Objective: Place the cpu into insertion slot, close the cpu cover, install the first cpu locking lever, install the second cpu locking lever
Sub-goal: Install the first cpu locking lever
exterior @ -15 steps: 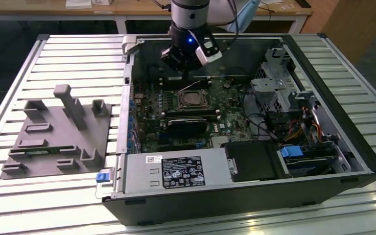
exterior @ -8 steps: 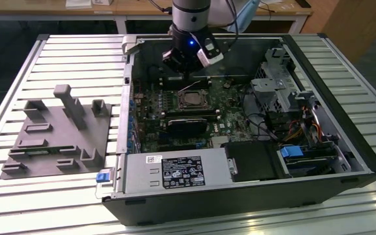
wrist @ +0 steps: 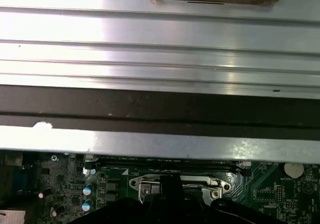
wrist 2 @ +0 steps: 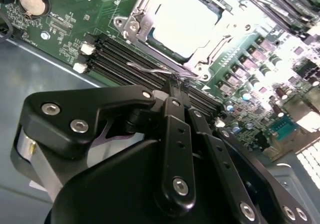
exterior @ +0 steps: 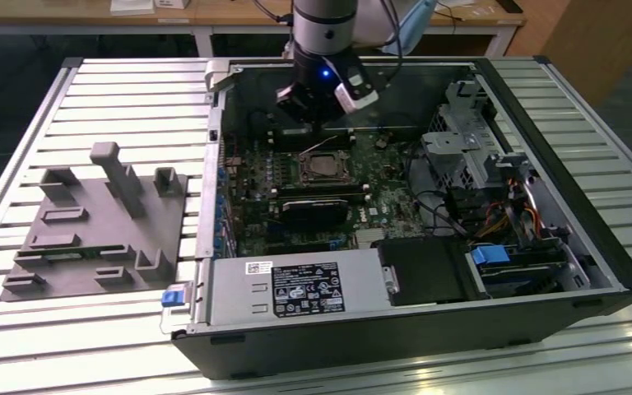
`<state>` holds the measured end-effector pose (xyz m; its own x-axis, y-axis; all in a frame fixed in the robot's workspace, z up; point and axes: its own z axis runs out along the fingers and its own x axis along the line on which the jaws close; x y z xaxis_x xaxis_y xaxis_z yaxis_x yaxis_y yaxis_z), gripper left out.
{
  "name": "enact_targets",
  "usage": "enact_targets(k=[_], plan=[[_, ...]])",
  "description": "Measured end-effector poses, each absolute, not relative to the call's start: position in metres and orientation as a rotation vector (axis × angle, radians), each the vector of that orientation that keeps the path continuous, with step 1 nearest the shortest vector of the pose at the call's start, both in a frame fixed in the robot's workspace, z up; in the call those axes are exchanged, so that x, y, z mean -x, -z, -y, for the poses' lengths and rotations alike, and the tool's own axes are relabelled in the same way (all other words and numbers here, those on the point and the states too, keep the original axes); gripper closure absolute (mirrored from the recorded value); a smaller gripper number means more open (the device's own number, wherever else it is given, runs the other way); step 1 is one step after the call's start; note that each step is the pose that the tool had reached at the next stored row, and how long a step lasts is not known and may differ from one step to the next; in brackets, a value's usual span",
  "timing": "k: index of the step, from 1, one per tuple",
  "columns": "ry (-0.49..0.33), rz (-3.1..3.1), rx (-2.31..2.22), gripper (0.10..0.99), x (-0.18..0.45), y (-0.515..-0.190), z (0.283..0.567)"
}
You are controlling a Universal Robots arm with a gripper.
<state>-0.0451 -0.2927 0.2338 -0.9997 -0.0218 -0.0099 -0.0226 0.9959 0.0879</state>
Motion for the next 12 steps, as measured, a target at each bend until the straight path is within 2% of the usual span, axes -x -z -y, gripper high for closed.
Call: enact_targets(k=[12], plan=[[-0.138, -3.129, 0.035, 0.969, 0.037, -0.2286, 0.2881]])
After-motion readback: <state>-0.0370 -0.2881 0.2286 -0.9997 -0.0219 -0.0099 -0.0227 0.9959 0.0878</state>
